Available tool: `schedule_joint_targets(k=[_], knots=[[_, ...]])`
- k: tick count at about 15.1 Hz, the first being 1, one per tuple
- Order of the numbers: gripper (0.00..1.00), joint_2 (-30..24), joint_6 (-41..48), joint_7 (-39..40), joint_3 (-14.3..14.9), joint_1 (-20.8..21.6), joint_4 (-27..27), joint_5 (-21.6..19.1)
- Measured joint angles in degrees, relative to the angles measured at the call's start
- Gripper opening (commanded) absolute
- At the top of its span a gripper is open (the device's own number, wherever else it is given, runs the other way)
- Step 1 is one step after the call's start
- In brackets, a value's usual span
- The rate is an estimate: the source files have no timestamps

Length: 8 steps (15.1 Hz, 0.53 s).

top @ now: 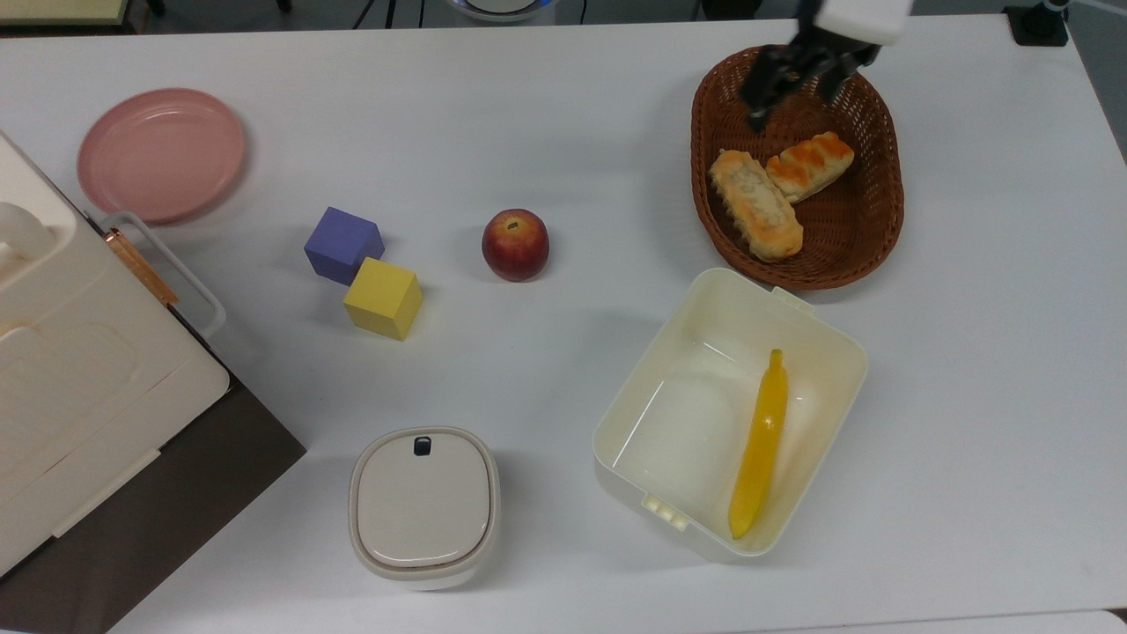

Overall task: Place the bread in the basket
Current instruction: 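Release the bread roll into the basket and raise the gripper away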

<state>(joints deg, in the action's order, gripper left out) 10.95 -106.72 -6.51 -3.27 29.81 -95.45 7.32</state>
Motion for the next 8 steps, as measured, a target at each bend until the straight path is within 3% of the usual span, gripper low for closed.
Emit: schedule_joint_targets(k=[2,5,8], knots=[[1.0,-1.22,2.72,-0.02,0.4,-4.78,1.15,0.0],[1.0,-3.73,5.89,0.11,0.73,-16.94,1.77,-0.01],[1.0,-5.08,7.12,0.16,1.32,-23.79,1.81,-0.01]])
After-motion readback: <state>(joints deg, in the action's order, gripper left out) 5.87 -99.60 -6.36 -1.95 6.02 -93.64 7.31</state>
